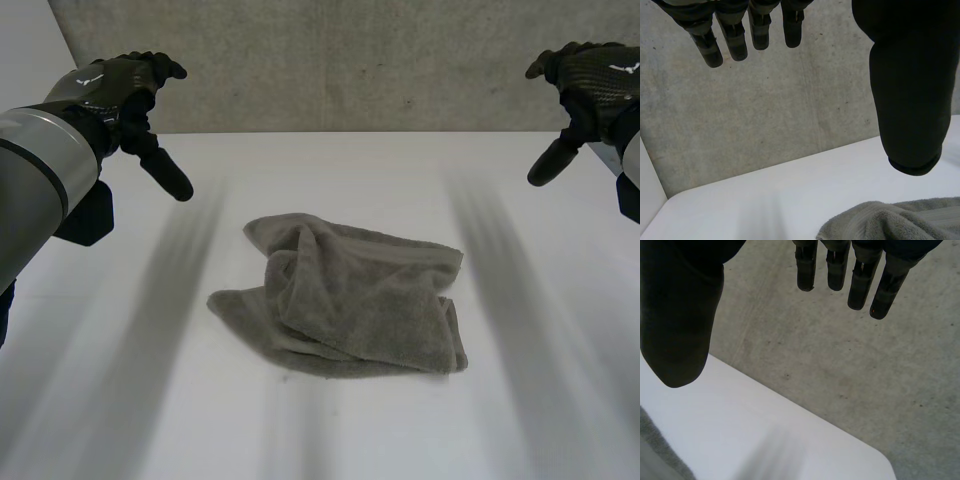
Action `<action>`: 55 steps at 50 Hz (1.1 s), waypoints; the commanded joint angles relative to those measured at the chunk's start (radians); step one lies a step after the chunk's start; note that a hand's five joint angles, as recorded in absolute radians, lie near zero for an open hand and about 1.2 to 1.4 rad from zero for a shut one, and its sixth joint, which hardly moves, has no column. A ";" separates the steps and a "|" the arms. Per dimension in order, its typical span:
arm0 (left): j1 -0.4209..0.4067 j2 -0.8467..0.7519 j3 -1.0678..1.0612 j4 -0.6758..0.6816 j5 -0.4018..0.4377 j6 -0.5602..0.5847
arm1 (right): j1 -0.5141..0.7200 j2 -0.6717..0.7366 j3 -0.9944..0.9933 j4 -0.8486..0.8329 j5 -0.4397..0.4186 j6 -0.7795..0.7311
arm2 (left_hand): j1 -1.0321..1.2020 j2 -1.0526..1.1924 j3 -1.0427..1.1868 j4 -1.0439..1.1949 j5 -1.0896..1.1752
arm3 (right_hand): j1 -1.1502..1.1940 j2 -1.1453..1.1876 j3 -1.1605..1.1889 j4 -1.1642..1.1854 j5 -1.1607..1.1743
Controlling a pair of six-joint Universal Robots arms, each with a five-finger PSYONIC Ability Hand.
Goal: Fold the towel.
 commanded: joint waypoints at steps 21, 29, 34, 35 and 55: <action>-0.007 -0.154 -0.324 0.200 0.011 -0.002 | 0.180 0.410 -0.195 0.120 -0.423 -0.367 | 0.029 0.039 0.038 0.037 -0.001 | -0.060 -0.083 -0.069 -0.085 -0.060; -0.010 -0.235 -0.425 0.295 0.009 0.000 | 0.303 0.611 -0.447 0.145 -0.434 -0.403 | 0.032 0.041 0.041 0.040 0.002 | -0.060 -0.083 -0.069 -0.085 -0.060; -0.010 -0.291 -0.452 0.343 0.009 0.002 | 0.342 0.811 -0.661 0.259 -0.434 -0.454 | 0.038 0.047 0.046 0.046 0.008 | -0.060 -0.083 -0.069 -0.085 -0.060; -0.010 -0.304 -0.456 0.351 0.009 0.002 | 0.342 0.812 -0.661 0.260 -0.434 -0.454 | 0.041 0.050 0.049 0.049 0.011 | -0.060 -0.083 -0.069 -0.085 -0.060; -0.027 -0.344 -0.439 0.530 0.058 0.002 | 0.324 0.649 -0.666 0.317 -0.161 -0.426 | 0.496 0.505 0.504 0.504 0.466 | 1.162 1.139 1.153 1.137 1.161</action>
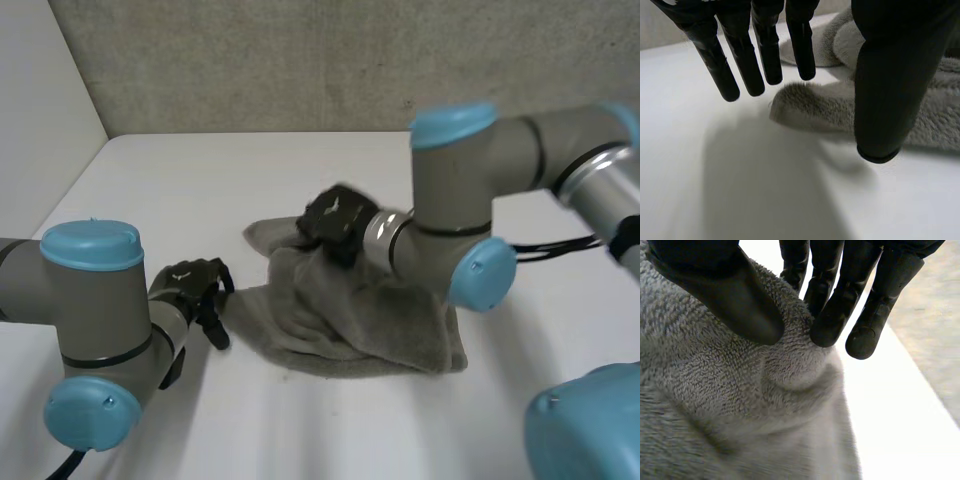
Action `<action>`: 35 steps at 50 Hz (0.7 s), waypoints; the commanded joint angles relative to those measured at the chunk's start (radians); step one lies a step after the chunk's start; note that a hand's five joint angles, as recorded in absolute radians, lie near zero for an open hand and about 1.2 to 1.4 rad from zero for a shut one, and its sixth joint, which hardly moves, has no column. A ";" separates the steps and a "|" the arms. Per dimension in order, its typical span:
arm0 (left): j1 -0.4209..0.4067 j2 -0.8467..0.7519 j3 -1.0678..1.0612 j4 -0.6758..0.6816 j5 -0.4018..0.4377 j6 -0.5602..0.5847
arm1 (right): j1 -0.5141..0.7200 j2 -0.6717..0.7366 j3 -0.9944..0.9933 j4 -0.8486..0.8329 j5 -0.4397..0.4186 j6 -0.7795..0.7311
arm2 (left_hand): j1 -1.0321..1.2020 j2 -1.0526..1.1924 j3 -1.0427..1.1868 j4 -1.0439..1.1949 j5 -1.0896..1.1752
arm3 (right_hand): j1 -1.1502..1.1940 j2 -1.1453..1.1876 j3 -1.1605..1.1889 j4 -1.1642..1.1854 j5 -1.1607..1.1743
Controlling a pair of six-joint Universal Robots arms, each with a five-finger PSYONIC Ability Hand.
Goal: Fold the towel.
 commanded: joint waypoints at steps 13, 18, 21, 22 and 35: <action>-0.067 -0.008 -0.007 0.157 0.168 -0.003 | -0.181 -0.683 0.928 0.003 0.085 -0.147 | -0.044 -0.043 -0.042 -0.042 -0.040 | 0.096 0.089 0.063 0.059 0.075; -0.096 0.017 -0.014 0.155 0.170 -0.003 | -0.194 -0.813 1.265 0.087 0.022 -0.270 | -0.082 -0.081 -0.080 -0.080 -0.078 | 0.096 0.089 0.063 0.059 0.075; -0.116 0.030 -0.017 0.152 0.171 -0.003 | -0.168 -0.840 1.337 0.122 -0.016 -0.279 | -0.099 -0.099 -0.098 -0.098 -0.096 | 0.096 0.089 0.063 0.059 0.075; -0.126 0.036 -0.022 0.152 0.171 -0.001 | -0.168 -0.840 1.338 0.122 -0.017 -0.279 | -0.123 -0.122 -0.121 -0.121 -0.119 | 0.096 0.089 0.063 0.059 0.075; -0.156 0.044 -0.027 0.152 0.183 0.000 | -0.220 -0.932 1.078 -0.048 -0.095 0.132 | -0.234 -0.234 -0.233 -0.233 -0.231 | -0.889 -0.896 -0.922 -0.927 -0.910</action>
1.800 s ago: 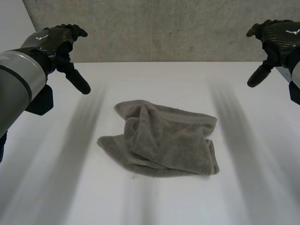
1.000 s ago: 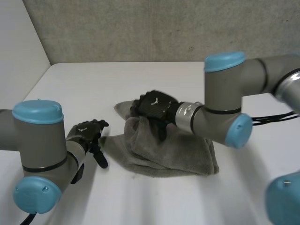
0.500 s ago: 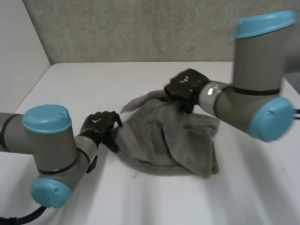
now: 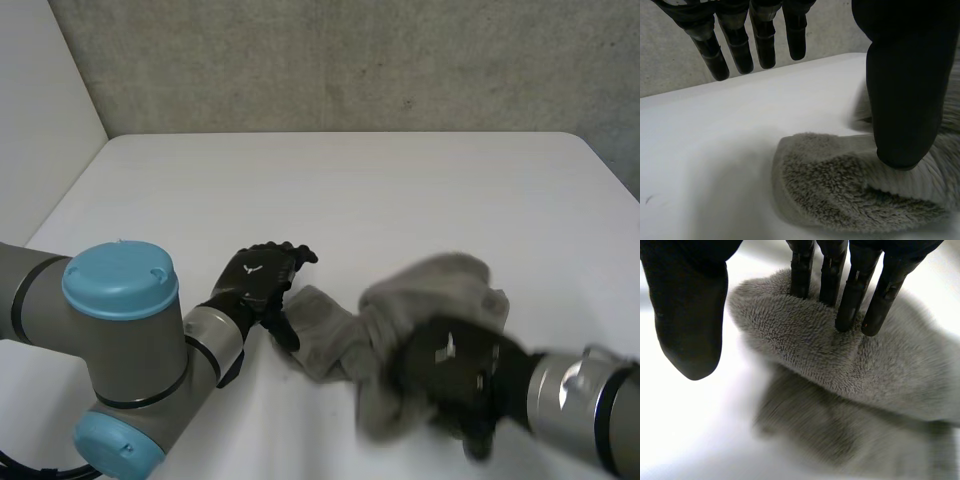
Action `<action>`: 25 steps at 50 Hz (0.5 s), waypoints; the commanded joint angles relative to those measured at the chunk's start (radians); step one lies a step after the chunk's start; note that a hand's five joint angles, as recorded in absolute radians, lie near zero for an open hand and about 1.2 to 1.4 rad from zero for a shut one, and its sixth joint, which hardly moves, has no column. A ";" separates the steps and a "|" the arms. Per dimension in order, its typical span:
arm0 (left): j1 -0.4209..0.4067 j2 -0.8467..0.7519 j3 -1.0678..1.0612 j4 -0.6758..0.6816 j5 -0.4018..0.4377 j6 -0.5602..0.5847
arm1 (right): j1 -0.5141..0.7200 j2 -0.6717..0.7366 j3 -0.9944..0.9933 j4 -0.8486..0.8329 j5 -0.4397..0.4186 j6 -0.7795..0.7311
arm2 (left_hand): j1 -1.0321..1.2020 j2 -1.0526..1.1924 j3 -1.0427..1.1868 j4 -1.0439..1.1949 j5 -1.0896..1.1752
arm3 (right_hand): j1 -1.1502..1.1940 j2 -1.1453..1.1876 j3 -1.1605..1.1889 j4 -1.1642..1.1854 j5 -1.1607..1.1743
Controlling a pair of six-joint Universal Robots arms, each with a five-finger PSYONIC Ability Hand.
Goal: Fold the towel.
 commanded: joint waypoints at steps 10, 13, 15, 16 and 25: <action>-0.022 -0.053 0.084 -0.010 0.015 0.044 | -0.035 0.107 -0.289 -0.107 0.011 0.284 | 0.007 -0.046 0.012 0.010 0.015 | -0.025 -0.044 -0.062 -0.033 0.007; -0.030 -0.086 0.124 -0.056 0.018 0.072 | -0.028 0.141 -0.329 -0.104 0.016 0.285 | 0.007 -0.046 0.012 0.010 0.015 | -0.025 -0.044 -0.062 -0.033 0.007; -0.031 -0.103 0.141 -0.086 0.021 0.078 | -0.021 0.200 -0.412 -0.099 0.033 0.285 | 0.007 -0.046 0.012 0.010 0.015 | -0.028 -0.047 -0.065 -0.036 0.004; -0.036 -0.121 0.156 -0.111 0.022 0.078 | -0.021 0.201 -0.412 -0.099 0.033 0.285 | 0.007 -0.046 0.012 0.010 0.015 | -0.028 -0.047 -0.065 -0.036 0.004; -0.085 -0.164 0.164 -0.152 0.010 0.075 | 0.002 0.464 -0.712 -0.033 0.105 0.275 | 0.016 -0.037 0.020 0.019 0.024 | -0.201 -0.220 -0.237 -0.209 -0.168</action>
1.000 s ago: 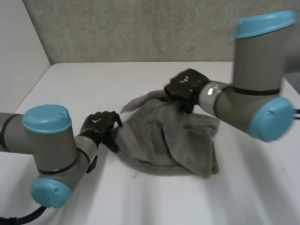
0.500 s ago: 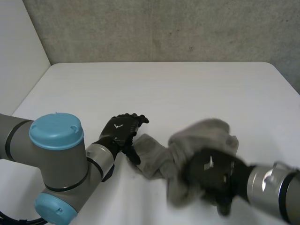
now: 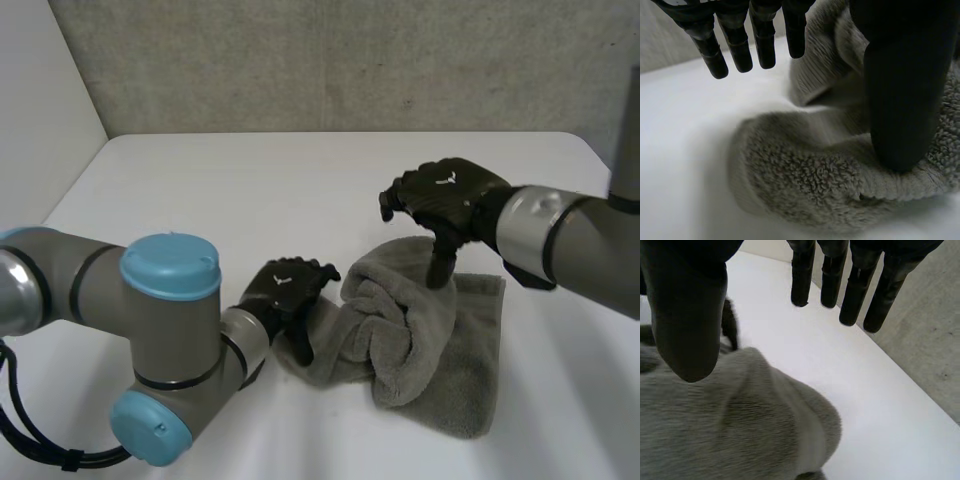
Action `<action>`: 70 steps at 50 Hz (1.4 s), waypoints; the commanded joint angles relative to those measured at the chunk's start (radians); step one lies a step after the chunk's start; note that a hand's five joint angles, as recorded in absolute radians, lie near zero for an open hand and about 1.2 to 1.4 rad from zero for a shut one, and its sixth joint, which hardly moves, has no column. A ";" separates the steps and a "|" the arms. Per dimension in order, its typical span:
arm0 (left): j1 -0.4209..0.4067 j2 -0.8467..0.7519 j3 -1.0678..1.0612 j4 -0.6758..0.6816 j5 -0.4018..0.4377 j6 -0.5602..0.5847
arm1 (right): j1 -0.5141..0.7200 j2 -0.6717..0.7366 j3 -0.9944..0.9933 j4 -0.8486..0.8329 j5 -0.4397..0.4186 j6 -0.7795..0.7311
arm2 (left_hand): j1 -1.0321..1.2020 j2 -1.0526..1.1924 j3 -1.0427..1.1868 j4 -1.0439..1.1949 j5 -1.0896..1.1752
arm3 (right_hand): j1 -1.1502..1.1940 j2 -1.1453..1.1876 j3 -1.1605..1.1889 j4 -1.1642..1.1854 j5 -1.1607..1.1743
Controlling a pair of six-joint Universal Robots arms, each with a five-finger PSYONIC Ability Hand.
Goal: Fold the towel.
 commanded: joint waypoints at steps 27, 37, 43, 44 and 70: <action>0.058 0.159 0.387 0.104 -0.320 0.066 | -0.007 0.484 -0.931 -0.077 0.241 0.160 | 1.111 1.040 1.115 1.114 1.119 | 0.996 0.975 0.994 0.997 1.034; 0.100 0.271 0.233 0.354 -0.389 -0.005 | -0.101 0.216 -0.432 -0.315 0.037 0.307 | 1.111 1.040 1.115 1.114 1.119 | 0.996 0.975 0.994 0.997 1.034; 0.098 0.252 0.008 0.316 -0.293 -0.001 | -0.095 0.229 -0.215 -0.100 -0.043 0.016 | 1.111 1.040 1.115 1.114 1.119 | 0.996 0.975 0.994 0.997 1.034; 0.098 0.251 0.007 0.316 -0.292 -0.001 | -0.087 0.240 -0.145 -0.038 -0.026 -0.099 | 1.111 1.040 1.115 1.114 1.119 | 0.996 0.975 0.994 0.997 1.034; 0.104 0.368 -0.433 0.092 -0.185 0.018 | -0.227 -0.002 0.406 -0.014 -0.015 -0.308 | 1.111 1.040 1.115 1.114 1.119 | 0.175 0.154 0.173 0.176 0.213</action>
